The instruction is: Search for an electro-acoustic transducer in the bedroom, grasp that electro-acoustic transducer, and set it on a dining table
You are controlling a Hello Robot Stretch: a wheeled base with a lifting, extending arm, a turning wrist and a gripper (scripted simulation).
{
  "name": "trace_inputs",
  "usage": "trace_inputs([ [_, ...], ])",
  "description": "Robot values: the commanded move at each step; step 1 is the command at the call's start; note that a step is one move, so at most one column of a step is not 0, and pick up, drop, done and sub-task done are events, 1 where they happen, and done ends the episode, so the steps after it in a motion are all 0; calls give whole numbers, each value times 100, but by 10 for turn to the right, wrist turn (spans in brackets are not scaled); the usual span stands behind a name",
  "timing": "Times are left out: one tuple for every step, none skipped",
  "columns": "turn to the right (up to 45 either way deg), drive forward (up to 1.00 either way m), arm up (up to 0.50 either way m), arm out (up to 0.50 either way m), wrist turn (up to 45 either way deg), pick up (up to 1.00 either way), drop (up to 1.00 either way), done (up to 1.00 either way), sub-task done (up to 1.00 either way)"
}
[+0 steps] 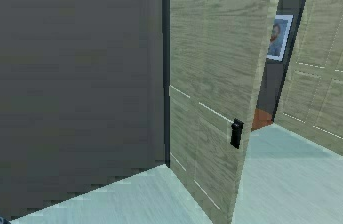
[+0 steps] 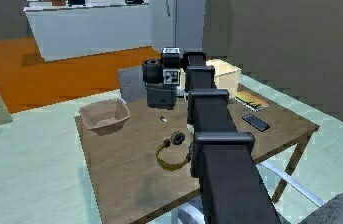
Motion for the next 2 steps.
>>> trace_inputs([
  [0,0,-30,0,0,0,0,0,0],
  [0,0,0,0,0,100,0,0,0],
])
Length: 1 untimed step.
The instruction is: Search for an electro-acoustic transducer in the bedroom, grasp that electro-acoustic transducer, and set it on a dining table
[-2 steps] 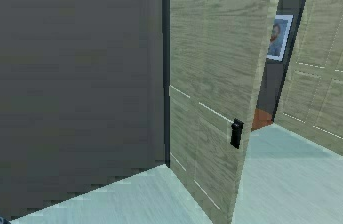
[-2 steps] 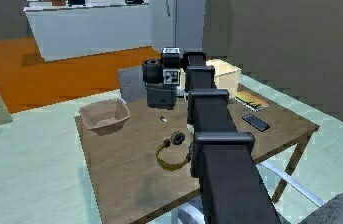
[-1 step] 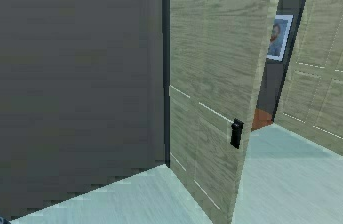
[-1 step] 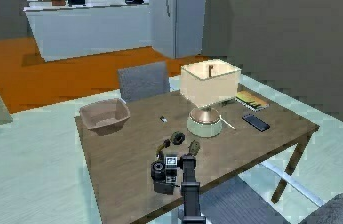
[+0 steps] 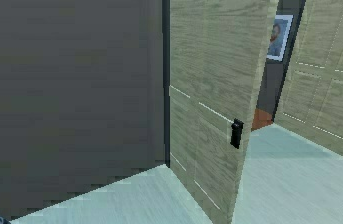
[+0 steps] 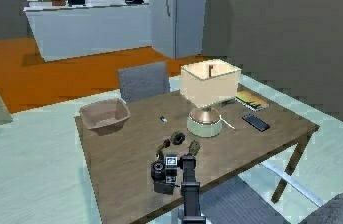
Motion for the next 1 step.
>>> trace_inputs([
  [0,0,10,0,0,0,0,0,0],
])
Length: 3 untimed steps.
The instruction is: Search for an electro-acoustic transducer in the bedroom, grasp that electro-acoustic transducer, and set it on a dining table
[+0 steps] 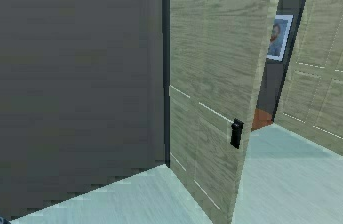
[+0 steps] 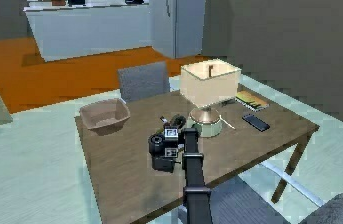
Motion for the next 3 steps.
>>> trace_inputs([
  [0,0,20,0,0,0,0,0,0],
  [0,0,0,0,-450,0,0,0,0],
  [0,0,0,0,-450,0,0,0,0],
])
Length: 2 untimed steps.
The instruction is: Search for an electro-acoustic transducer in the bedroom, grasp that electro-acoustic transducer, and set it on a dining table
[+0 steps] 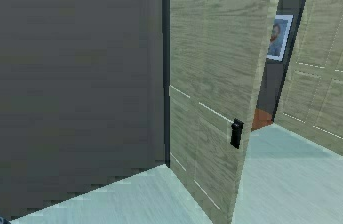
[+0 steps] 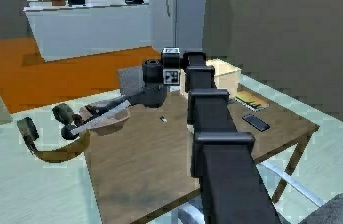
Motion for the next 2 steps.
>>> trace_inputs([
  [0,0,0,0,-450,0,0,0,0],
  [0,0,0,0,-60,0,0,0,0],
])
